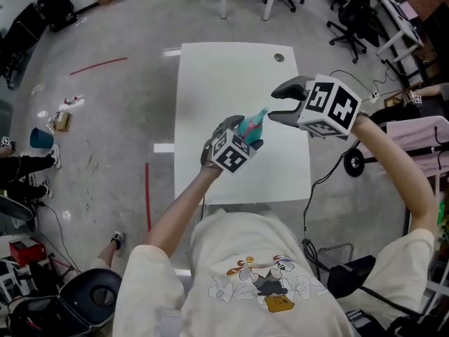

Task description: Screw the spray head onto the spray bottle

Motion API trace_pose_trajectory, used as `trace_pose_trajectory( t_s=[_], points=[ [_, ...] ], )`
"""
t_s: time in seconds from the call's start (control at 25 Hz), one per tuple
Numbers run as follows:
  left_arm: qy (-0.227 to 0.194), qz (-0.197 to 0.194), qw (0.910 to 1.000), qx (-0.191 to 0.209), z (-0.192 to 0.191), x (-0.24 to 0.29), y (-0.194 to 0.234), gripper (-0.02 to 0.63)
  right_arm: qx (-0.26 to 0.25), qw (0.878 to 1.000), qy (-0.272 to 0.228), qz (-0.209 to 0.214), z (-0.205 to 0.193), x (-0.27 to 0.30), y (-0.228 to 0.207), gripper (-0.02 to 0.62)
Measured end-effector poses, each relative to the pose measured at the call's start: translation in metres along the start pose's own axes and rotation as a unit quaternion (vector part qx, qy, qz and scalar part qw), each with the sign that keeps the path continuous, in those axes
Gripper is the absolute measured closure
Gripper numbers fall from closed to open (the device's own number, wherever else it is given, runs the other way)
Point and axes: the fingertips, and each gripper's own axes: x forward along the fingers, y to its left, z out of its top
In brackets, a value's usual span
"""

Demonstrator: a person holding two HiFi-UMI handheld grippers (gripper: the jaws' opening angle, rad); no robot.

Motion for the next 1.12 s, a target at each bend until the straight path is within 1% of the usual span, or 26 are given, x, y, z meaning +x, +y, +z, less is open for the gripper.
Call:
trace_pose_trajectory(
  t_s=[0.08, 0.12, 0.16, 0.2, 0.24, 0.28, 0.36, 0.48, 0.6, 0.68, 0.8, 0.92, 1.04, 1.12],
  points=[
    [-0.005, 0.017, 0.9988, -0.047, -0.019, 0.005, 0.002, 0.233, 0.052, 0.998, -0.032, -0.026, -0.008, 0.015, -0.007, 0.407],
    [-0.011, 0.023, 0.9974, -0.068, -0.026, 0.007, 0.003, 0.233, 0.069, 0.996, -0.042, -0.047, -0.015, 0.023, -0.011, 0.416],
    [-0.017, 0.028, 0.9958, -0.085, -0.031, 0.008, 0.004, 0.233, 0.082, 0.993, -0.050, -0.073, -0.023, 0.032, -0.016, 0.450],
    [-0.023, 0.034, 0.9944, -0.097, -0.036, 0.011, 0.005, 0.233, 0.091, 0.989, -0.057, -0.103, -0.032, 0.041, -0.020, 0.498],
    [-0.029, 0.040, 0.9931, -0.106, -0.040, 0.013, 0.005, 0.233, 0.100, 0.984, -0.065, -0.129, -0.041, 0.051, -0.022, 0.574],
    [-0.035, 0.044, 0.9918, -0.115, -0.046, 0.018, 0.004, 0.233, 0.111, 0.980, -0.074, -0.151, -0.049, 0.062, -0.022, 0.587],
    [-0.042, 0.053, 0.9897, -0.127, -0.059, 0.029, 0.001, 0.233, 0.142, 0.967, -0.101, -0.186, -0.067, 0.087, -0.019, 0.589],
    [-0.030, 0.074, 0.9902, -0.115, -0.091, 0.046, -0.009, 0.233, 0.203, 0.942, -0.135, -0.230, -0.100, 0.127, 0.000, 0.589],
    [-0.022, 0.078, 0.9913, -0.104, -0.121, 0.066, -0.018, 0.233, 0.272, 0.919, -0.143, -0.247, -0.135, 0.160, 0.027, 0.589],
    [-0.018, 0.076, 0.9932, -0.086, -0.136, 0.077, -0.021, 0.233, 0.305, 0.907, -0.143, -0.252, -0.155, 0.177, 0.042, 0.589],
    [0.000, 0.067, 0.9962, -0.056, -0.153, 0.092, -0.024, 0.233, 0.331, 0.897, -0.133, -0.262, -0.181, 0.195, 0.055, 0.589],
    [0.006, 0.068, 0.9960, -0.057, -0.164, 0.104, -0.023, 0.233, 0.359, 0.887, -0.118, -0.267, -0.203, 0.211, 0.063, 0.589],
    [-0.021, 0.077, 0.9951, -0.058, -0.165, 0.109, -0.023, 0.233, 0.394, 0.873, -0.114, -0.262, -0.217, 0.219, 0.078, 0.589],
    [-0.041, 0.081, 0.9943, -0.056, -0.162, 0.110, -0.024, 0.233, 0.404, 0.871, -0.114, -0.255, -0.222, 0.219, 0.085, 0.589]
  ],
)
